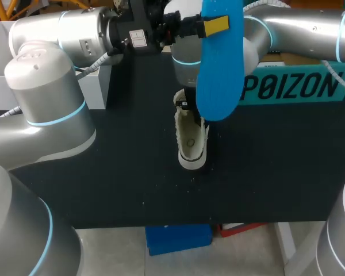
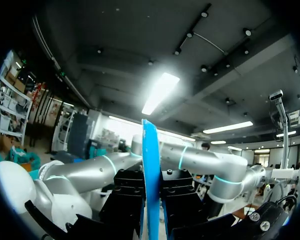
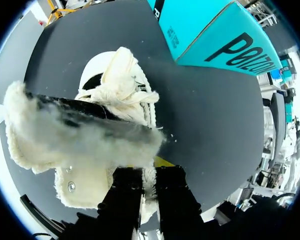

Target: Take the shoe out of the shoebox, open the shoe tongue, remove and reinsert the insole, then place the shoe into the shoebox

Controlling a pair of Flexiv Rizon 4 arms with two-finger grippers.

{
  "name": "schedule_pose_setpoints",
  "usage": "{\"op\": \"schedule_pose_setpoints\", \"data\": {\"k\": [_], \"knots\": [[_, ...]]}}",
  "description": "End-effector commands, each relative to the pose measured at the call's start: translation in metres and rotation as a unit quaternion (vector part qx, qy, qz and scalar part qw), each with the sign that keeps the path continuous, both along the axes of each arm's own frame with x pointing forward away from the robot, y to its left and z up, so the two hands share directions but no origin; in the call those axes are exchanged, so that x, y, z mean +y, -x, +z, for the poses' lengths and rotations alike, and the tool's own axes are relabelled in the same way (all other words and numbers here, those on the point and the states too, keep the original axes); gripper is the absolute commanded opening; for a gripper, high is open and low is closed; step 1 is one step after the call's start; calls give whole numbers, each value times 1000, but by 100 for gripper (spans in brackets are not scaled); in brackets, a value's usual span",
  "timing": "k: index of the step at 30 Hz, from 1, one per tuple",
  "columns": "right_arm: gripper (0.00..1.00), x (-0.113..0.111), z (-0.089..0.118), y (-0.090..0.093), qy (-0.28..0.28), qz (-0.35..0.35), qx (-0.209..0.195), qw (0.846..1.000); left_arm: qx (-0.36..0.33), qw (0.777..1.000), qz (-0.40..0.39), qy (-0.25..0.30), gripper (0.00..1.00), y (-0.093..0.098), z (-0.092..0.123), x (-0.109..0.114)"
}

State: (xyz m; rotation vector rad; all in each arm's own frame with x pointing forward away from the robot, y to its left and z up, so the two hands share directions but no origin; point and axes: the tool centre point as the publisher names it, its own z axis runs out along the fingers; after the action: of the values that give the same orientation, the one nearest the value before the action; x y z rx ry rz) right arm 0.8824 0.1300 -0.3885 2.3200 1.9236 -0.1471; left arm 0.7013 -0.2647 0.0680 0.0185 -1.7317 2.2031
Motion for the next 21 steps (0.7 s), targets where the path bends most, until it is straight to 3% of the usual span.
{"op": "schedule_pose_setpoints", "data": {"k": [1,10,15,18,21], "knots": [[100,-20,21,5,-43,-18,-20,999,0,1000,2,0,0,1,0,-1],[100,-37,94,16,-212,2,-83,974,0,1000,2,0,0,1,0,-1],[100,-34,127,24,-338,59,-103,934,0,1000,2,0,0,1,0,-1],[100,-31,146,30,-409,97,-119,900,0,1000,2,0,0,1,0,-1],[100,-31,146,30,-409,97,-119,900,0,1000,2,0,0,1,0,-1]]}}
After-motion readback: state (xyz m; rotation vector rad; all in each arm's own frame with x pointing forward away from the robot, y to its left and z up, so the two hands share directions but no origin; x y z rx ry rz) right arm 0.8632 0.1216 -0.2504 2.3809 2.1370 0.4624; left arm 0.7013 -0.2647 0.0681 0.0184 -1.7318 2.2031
